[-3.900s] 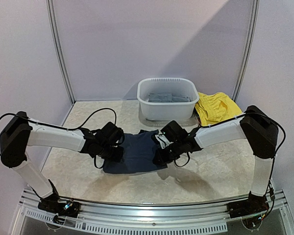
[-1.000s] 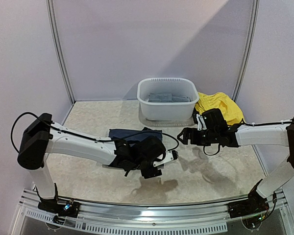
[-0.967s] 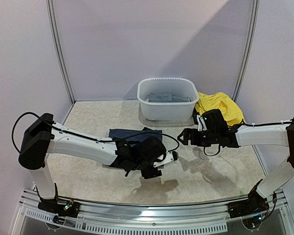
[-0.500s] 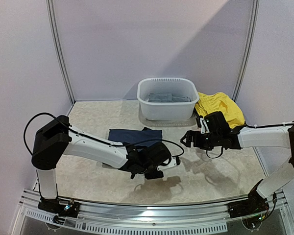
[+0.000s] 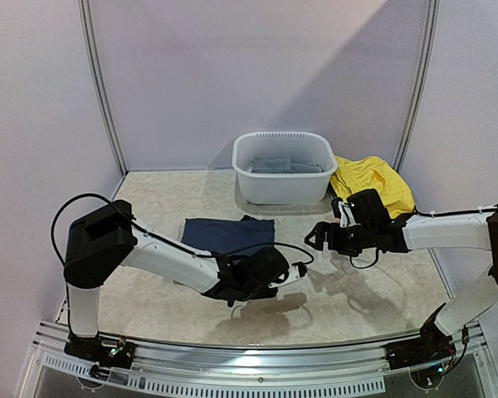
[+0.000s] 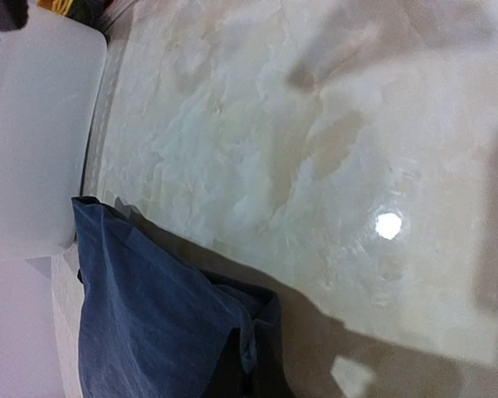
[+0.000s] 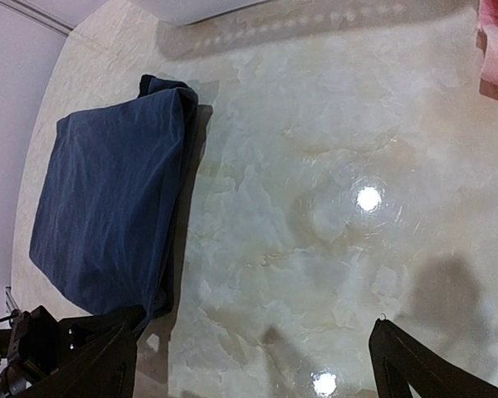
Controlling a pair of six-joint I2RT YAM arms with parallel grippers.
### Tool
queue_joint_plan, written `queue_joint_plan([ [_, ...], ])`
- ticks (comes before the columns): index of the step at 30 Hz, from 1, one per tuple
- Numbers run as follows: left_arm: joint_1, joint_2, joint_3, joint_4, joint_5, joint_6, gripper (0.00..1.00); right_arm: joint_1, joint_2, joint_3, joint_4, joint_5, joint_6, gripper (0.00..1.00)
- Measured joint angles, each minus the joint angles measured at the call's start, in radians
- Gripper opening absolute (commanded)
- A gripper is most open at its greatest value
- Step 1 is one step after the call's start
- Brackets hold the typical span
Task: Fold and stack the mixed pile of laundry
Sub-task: Pick up the square-folded tank top from the center of the board, then pass from the left arm to the right
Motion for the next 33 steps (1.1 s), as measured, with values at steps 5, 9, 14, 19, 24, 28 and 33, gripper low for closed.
queue_joint_plan([
  [5,0.008,-0.093,-0.109,0.077,0.031,-0.013,0.00,-0.016,0.037,0.000,0.052,-0.093,0.053,0.99],
  [9,0.017,-0.180,-0.159,0.123,0.061,-0.035,0.00,-0.016,0.107,0.008,0.128,-0.193,0.109,0.99],
  [14,0.021,-0.234,-0.188,0.162,0.090,-0.057,0.00,-0.012,0.203,0.031,0.222,-0.303,0.184,0.99],
  [19,0.021,-0.241,-0.208,0.171,0.107,-0.074,0.00,0.014,0.302,0.112,0.282,-0.369,0.235,0.99],
  [24,0.021,-0.243,-0.215,0.175,0.114,-0.086,0.00,0.039,0.383,0.164,0.345,-0.417,0.281,0.99],
  [28,0.021,-0.253,-0.220,0.175,0.124,-0.094,0.00,0.050,0.438,0.190,0.370,-0.444,0.312,0.99],
  [33,0.021,-0.268,-0.221,0.176,0.127,-0.101,0.00,0.066,0.492,0.222,0.389,-0.468,0.344,0.99],
])
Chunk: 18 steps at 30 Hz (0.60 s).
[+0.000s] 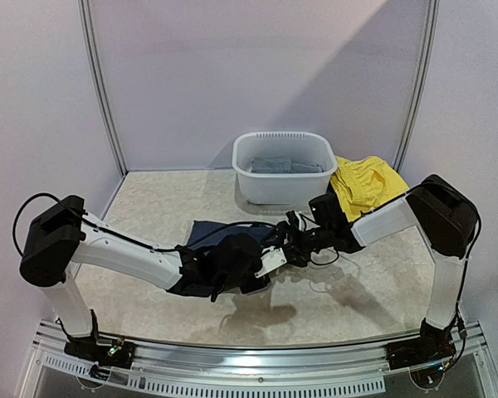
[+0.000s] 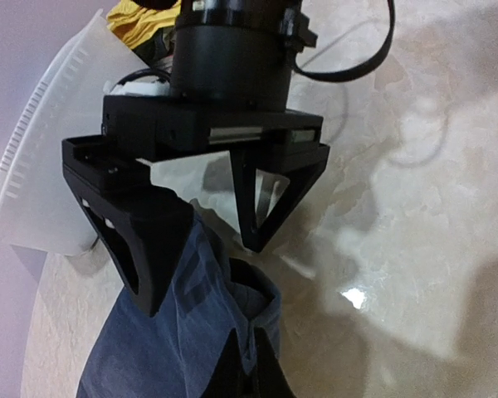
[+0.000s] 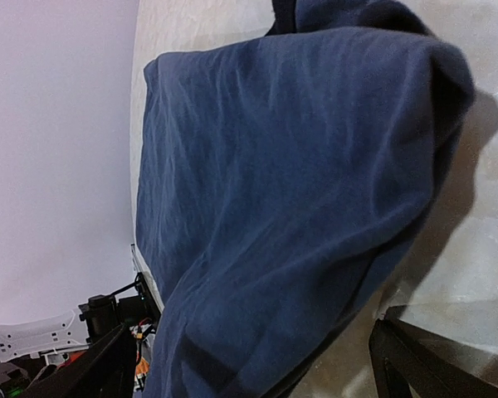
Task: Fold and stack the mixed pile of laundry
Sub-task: Pass from the left arm to the right
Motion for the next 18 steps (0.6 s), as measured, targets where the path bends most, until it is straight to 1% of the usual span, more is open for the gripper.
queue_joint_plan([
  [6,0.000,-0.005,0.000,0.005,0.002,-0.011,0.00,0.018,0.061,0.023,0.094,-0.041,0.070,0.99],
  [10,0.000,-0.005,0.003,0.005,0.001,-0.019,0.00,0.018,0.095,0.023,0.176,-0.067,0.129,0.95],
  [15,-0.001,-0.005,0.010,0.006,0.001,-0.031,0.00,0.018,0.135,0.023,0.266,-0.080,0.196,0.83],
  [18,-0.005,-0.005,0.017,0.006,0.001,-0.039,0.00,0.018,0.154,0.023,0.301,-0.081,0.229,0.72],
])
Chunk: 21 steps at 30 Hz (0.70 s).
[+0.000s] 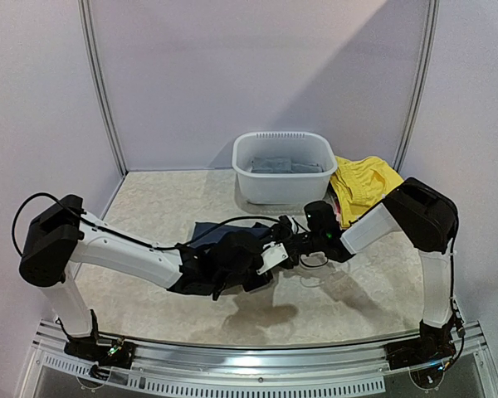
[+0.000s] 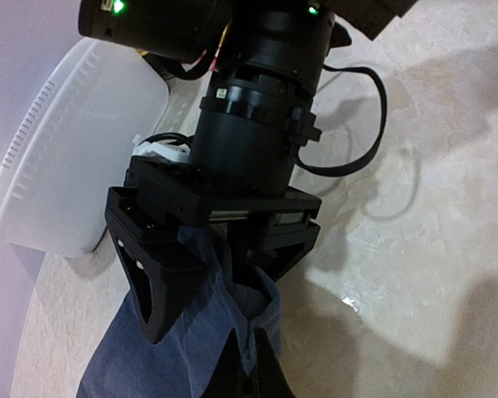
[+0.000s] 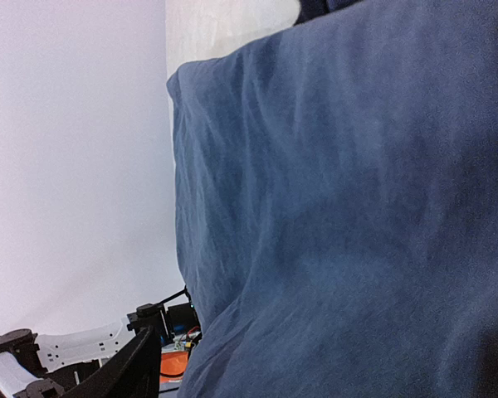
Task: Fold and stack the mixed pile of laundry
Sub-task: Pass from the left arm to the right, then place the square-folded tank top at the corner of the board.
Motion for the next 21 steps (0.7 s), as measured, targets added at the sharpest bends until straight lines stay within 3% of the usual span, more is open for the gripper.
queue_joint_plan([
  [5,-0.006,0.000,0.007,-0.001,0.000,-0.011,0.02,0.000,0.026,0.000,0.024,0.005,0.036,0.55],
  [6,-0.007,0.000,0.008,-0.001,0.003,-0.015,0.13,0.000,0.028,0.000,0.026,0.005,0.035,0.53],
  [8,-0.009,0.000,0.008,-0.003,0.015,-0.026,0.56,0.000,0.032,0.000,0.028,0.005,0.041,0.48],
  [10,-0.011,0.000,0.008,-0.009,0.042,-0.031,0.88,0.000,0.032,0.000,0.029,0.006,0.044,0.42],
  [11,-0.013,0.000,0.010,-0.017,0.069,-0.039,0.98,0.000,0.032,0.000,0.032,0.006,0.046,0.40],
  [16,-0.018,-0.042,0.005,-0.079,0.208,-0.092,1.00,-0.004,0.034,-0.002,0.036,0.006,0.040,0.26],
  [21,-0.017,-0.214,-0.055,-0.093,0.258,-0.151,1.00,-0.011,0.034,-0.002,0.008,0.005,0.003,0.10],
])
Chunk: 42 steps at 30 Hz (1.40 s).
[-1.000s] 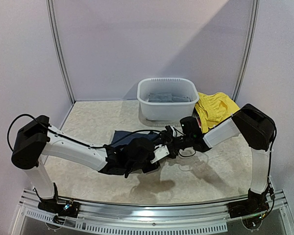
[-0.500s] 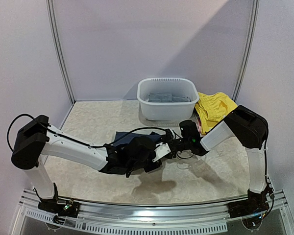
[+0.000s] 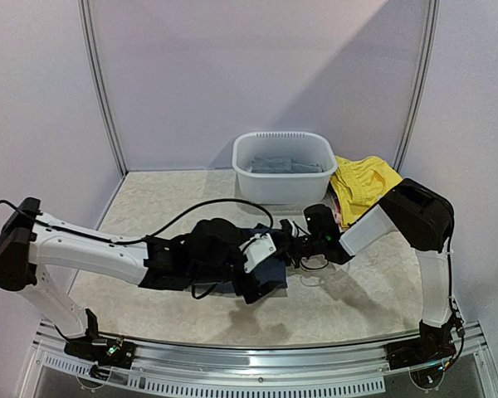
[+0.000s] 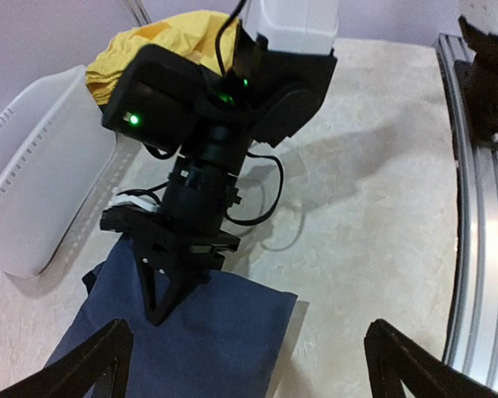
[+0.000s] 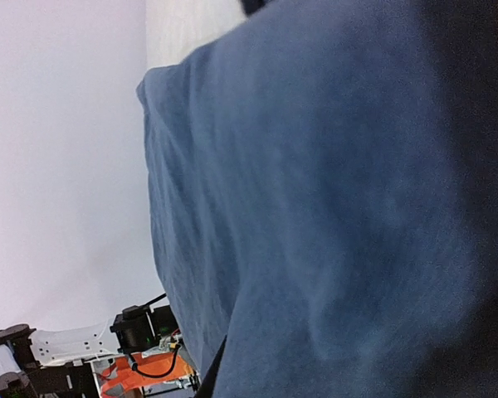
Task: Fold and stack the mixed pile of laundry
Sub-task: Place the square-folded tank top at the corner of the board.
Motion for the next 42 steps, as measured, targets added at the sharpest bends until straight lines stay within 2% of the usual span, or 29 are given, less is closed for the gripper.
queue_joint_plan([
  [6,0.013,-0.145,-0.112,0.028,-0.003,-0.074,0.99,-0.012,-0.026,0.020,-0.208,0.013,-0.166,0.01],
  [11,0.032,-0.187,-0.208,0.041,-0.028,-0.126,1.00,-0.023,-0.112,0.082,-0.544,0.101,-0.397,0.00],
  [17,0.045,-0.218,-0.276,0.084,-0.053,-0.169,1.00,-0.045,-0.196,0.155,-0.895,0.258,-0.657,0.00],
  [23,0.068,-0.254,-0.305,0.121,-0.077,-0.202,1.00,-0.062,-0.255,0.210,-1.135,0.460,-0.833,0.00],
  [31,0.087,-0.284,-0.354,0.151,-0.095,-0.245,0.99,-0.062,-0.354,0.305,-1.346,0.734,-0.984,0.00],
  [42,0.088,-0.293,-0.382,0.193,-0.093,-0.274,0.99,-0.063,-0.394,0.428,-1.491,1.110,-1.165,0.00],
])
